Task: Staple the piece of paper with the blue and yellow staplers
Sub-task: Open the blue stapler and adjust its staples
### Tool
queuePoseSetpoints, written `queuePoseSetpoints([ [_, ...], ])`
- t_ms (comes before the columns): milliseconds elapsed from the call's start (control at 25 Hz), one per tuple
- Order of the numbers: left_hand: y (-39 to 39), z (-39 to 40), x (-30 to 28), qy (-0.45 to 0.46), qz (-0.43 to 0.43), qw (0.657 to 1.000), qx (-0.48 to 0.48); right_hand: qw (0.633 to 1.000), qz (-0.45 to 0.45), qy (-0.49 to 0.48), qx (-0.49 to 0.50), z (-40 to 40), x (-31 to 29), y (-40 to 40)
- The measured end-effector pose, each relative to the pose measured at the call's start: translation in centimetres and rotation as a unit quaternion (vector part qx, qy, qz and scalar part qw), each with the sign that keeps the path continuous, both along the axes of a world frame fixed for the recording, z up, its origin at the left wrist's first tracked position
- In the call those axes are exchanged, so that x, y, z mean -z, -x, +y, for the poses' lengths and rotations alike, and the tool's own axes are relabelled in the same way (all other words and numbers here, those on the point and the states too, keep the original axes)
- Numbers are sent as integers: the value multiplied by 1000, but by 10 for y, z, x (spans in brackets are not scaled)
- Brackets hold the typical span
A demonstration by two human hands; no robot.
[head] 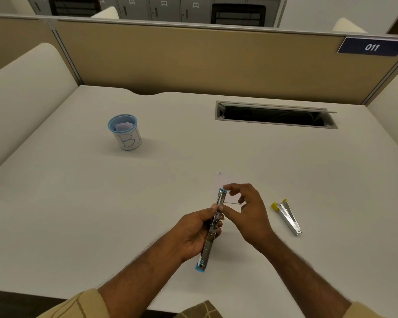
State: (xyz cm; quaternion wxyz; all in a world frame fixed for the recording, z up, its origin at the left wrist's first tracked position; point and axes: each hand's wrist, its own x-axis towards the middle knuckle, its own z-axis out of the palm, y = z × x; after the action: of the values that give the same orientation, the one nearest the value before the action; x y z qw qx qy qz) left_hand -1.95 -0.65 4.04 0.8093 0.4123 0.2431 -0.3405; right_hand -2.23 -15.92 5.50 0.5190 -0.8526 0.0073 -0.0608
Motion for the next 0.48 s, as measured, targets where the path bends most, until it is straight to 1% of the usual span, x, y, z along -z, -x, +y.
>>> queuePoseSetpoints([
  [40, 1, 0, 0, 2, 0, 1000, -1, 998, 56, -33, 19, -1, -1, 0],
  [120, 2, 0, 1, 1, 0, 1000, -2, 977, 175, -113, 41, 0, -3, -2],
  [160, 2, 0, 1, 0, 0, 1000, -2, 963, 223, -145, 41, 0, -3, -1],
  [240, 3, -1, 2, -3, -1, 1000, -4, 940, 291, -174, 32, 2, -1, -1],
  [320, 3, -2, 1, -4, -2, 1000, -6, 931, 315, -187, 15, 1, 1, 0],
  [440, 2, -2, -1, 8, -3, 1000, -4, 921, 296, -254, 0, 0, -1, 0],
  [480, 1, -2, -1, 9, -6, 1000, -1, 921, 287, -262, 0, 1, -1, -1],
])
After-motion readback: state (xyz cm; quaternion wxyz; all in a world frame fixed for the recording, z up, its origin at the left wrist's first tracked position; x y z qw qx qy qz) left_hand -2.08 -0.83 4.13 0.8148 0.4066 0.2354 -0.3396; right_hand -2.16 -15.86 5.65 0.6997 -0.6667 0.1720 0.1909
